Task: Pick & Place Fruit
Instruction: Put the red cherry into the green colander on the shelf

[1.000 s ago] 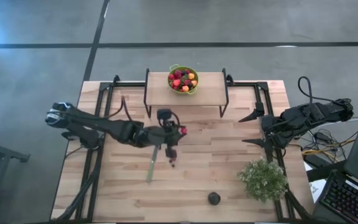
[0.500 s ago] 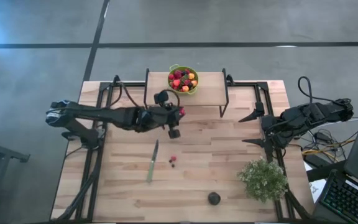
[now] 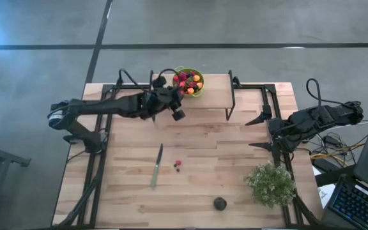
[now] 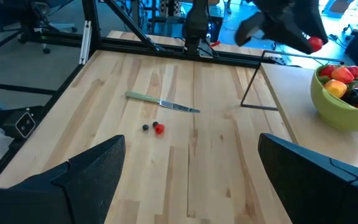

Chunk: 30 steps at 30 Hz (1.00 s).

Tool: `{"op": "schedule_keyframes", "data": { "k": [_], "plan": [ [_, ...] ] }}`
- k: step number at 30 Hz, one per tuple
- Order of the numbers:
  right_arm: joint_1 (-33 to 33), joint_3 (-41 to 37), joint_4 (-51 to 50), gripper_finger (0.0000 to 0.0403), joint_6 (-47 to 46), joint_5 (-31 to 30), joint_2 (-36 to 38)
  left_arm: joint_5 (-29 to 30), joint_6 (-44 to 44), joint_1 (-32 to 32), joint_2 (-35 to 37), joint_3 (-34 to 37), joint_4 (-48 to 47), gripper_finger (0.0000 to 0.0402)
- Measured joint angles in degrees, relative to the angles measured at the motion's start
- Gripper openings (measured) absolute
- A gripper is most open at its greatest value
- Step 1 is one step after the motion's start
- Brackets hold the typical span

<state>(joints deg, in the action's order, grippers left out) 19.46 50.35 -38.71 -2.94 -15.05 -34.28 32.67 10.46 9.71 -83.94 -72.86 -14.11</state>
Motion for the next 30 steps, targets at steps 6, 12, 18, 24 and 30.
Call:
{"op": "schedule_keyframes", "data": {
  "k": [6,12,18,24,30],
  "plan": [
    [0.0,0.0,0.0,0.0363,0.0,0.0,0.0,-0.1,-1.0,3.0,0.0,0.0,0.4,0.0126],
    [0.0,0.0,0.0,0.0363,0.0,0.0,0.0,-1.3,-1.6,4.3,0.0,0.0,2.4,0.0126],
    [0.0,0.0,0.0,0.0363,0.0,0.0,-0.1,-3.1,-2.0,4.8,0.0,0.0,3.0,0.0126],
    [0.0,0.0,0.0,0.0363,0.0,0.0,0.0,-3.7,-3.6,5.3,0.0,0.0,3.0,0.0126],
    [0.0,0.0,0.0,0.0363,0.0,0.0,0.0,-11.9,-7.2,9.0,-0.8,0.0,3.4,0.0126]
  ]
}}
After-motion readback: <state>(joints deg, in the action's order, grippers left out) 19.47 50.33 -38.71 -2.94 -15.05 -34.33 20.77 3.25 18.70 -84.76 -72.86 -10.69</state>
